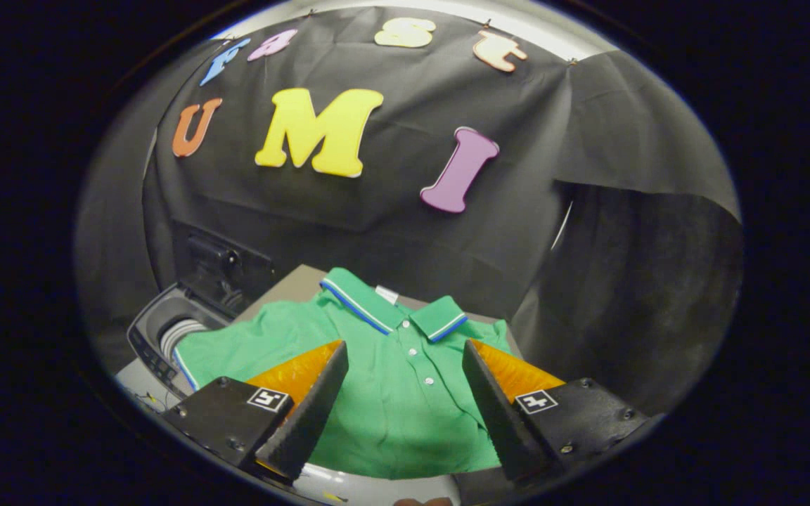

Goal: Put the clothes into the washing machine and then close the washing machine lid.

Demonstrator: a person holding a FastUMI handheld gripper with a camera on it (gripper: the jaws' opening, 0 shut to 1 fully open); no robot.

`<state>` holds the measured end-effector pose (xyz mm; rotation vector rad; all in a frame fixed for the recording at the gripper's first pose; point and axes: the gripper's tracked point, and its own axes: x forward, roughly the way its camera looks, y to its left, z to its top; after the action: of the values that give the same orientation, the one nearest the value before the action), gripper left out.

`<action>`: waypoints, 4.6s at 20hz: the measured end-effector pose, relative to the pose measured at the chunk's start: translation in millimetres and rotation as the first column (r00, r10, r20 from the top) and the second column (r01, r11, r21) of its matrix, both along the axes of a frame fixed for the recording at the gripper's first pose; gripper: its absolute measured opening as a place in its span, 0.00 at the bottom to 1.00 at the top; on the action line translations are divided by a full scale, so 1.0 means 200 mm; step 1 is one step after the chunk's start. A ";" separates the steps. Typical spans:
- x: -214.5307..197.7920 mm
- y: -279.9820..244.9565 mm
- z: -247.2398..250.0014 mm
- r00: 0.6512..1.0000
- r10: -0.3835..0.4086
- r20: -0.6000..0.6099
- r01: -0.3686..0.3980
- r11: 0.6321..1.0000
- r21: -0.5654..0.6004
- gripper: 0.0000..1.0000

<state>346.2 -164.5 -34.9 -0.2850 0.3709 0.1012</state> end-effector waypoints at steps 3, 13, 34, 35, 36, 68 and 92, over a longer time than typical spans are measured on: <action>0.06 -0.02 -0.13 0.997 0.019 -0.073 -0.017 0.999 0.027 1.00; 0.15 -0.06 -0.28 0.970 0.048 -0.237 0.004 0.977 0.213 1.00; 0.15 0.00 -0.26 0.955 -0.115 -0.275 0.218 0.898 0.381 0.08; 0.15 0.01 -0.25 0.952 -0.129 -0.278 0.241 0.876 0.417 0.08; 0.15 0.02 -0.25 0.949 -0.128 -0.289 0.252 0.858 0.448 0.08; -0.13 1.70 0.89 0.876 0.472 0.095 -0.457 0.753 0.474 0.07; 0.00 2.20 -0.37 0.864 0.378 -0.333 -0.208 0.870 0.447 0.07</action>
<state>345.6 274.6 -108.2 0.0942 0.7146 0.5482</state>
